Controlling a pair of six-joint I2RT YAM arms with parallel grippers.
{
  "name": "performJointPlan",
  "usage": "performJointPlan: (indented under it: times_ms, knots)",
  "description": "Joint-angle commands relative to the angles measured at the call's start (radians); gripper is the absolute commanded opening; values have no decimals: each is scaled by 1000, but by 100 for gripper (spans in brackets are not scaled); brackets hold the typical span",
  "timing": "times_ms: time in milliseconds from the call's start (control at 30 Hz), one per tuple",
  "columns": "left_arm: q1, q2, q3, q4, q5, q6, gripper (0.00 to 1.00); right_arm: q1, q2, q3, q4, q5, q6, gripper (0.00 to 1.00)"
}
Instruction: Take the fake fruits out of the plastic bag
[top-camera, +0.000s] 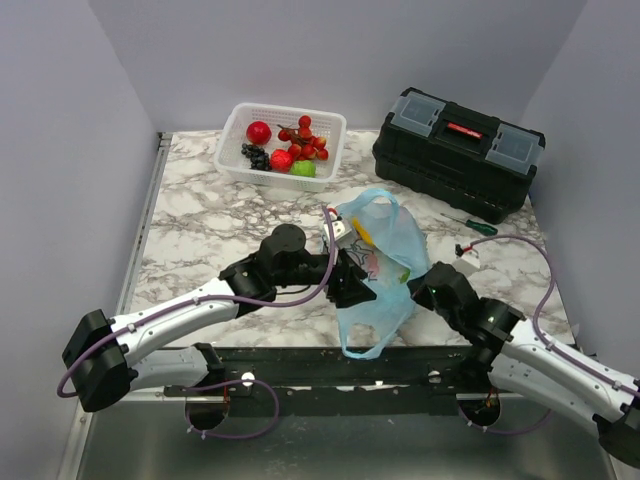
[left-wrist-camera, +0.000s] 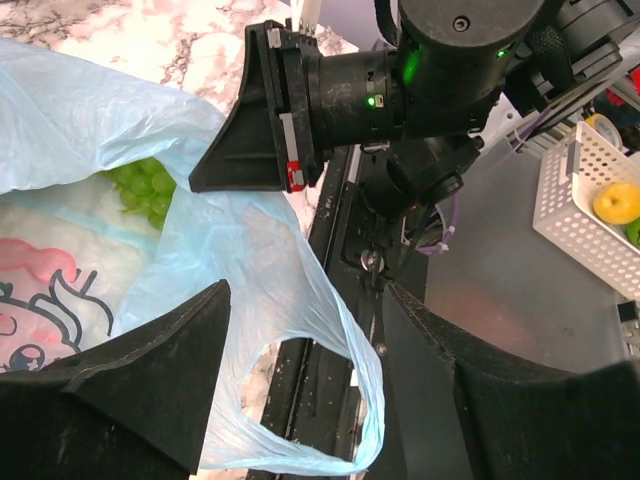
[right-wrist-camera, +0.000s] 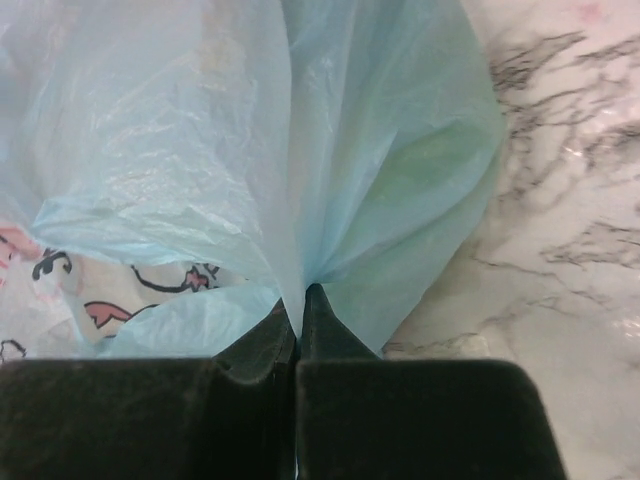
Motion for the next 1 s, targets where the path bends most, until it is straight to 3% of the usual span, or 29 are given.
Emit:
performJointPlan:
  times_ms: [0, 167, 367, 600, 767, 967]
  knots:
    - [-7, -23, -11, 21, -62, 23, 61, 5, 31, -13, 198, -105, -115, 1]
    - [-6, -116, -2, -53, -225, 54, 61, 5, 83, 32, 222, -108, -147, 1]
    - [4, -153, 122, -243, -373, 70, 64, 5, 82, 54, 251, -115, -177, 1]
    - [20, -189, 81, -225, -375, 31, 64, 5, 202, 90, 437, -268, -291, 1]
    - [27, -178, 51, -238, -362, 16, 64, 6, 300, 129, 488, -390, -287, 1]
    - [31, -119, -8, -185, -312, -16, 64, 5, 214, 29, 430, -399, -224, 1]
